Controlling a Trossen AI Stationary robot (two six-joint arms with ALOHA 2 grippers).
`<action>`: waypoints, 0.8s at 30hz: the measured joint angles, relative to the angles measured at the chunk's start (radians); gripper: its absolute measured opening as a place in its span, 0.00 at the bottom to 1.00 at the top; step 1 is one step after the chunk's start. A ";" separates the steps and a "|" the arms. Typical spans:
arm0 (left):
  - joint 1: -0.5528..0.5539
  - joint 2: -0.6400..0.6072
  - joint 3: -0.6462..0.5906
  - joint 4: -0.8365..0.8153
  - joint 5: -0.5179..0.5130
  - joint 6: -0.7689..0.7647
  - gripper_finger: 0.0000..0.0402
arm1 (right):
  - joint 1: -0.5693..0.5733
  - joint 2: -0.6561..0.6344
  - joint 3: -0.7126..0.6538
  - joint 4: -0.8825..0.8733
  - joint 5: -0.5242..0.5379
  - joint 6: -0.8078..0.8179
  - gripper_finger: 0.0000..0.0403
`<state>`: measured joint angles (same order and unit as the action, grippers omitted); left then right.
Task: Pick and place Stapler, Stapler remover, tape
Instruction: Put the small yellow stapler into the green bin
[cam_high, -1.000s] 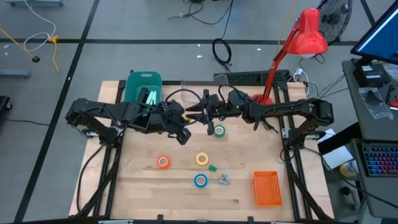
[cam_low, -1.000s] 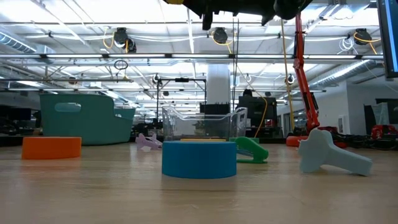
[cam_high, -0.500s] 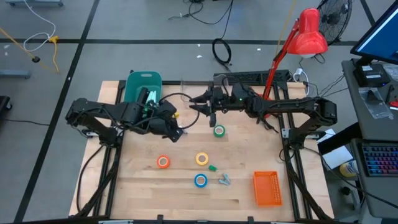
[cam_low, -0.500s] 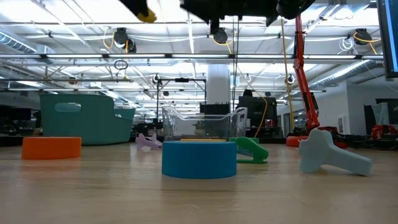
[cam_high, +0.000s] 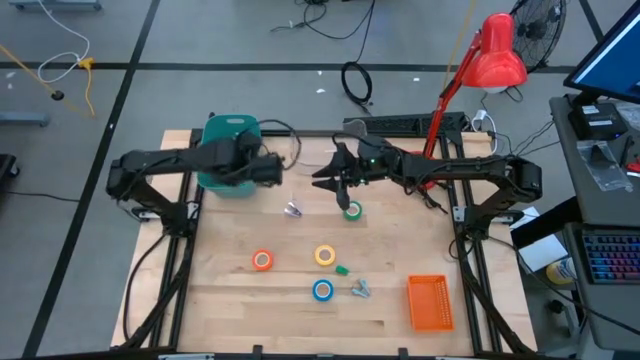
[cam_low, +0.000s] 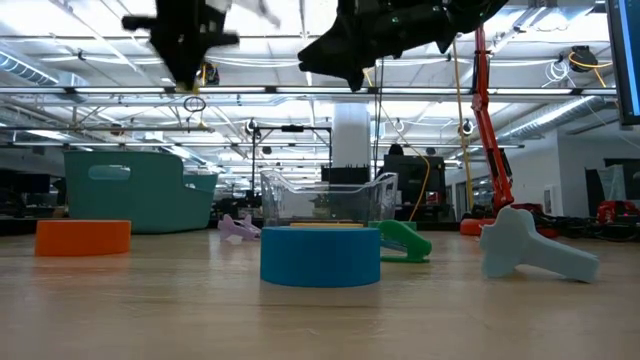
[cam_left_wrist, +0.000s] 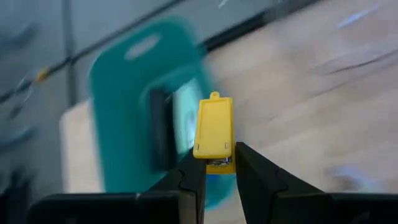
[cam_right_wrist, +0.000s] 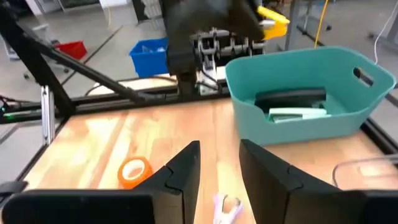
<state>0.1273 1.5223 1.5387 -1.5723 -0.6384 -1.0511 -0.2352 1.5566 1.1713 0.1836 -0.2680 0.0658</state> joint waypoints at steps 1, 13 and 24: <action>0.036 0.001 -0.035 -0.001 0.019 -0.013 0.17 | 0.000 0.000 0.000 -0.006 0.000 0.000 0.26; 0.402 0.003 -0.374 0.316 0.382 0.167 0.17 | 0.001 0.000 0.000 -0.025 -0.051 0.003 0.26; 0.590 0.010 -0.468 0.378 0.524 0.256 0.17 | 0.001 0.000 0.000 -0.030 -0.052 0.044 0.26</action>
<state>0.7171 1.5327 1.0711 -1.1941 -0.1146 -0.7955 -0.2344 1.5564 1.1713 0.1539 -0.3199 0.1093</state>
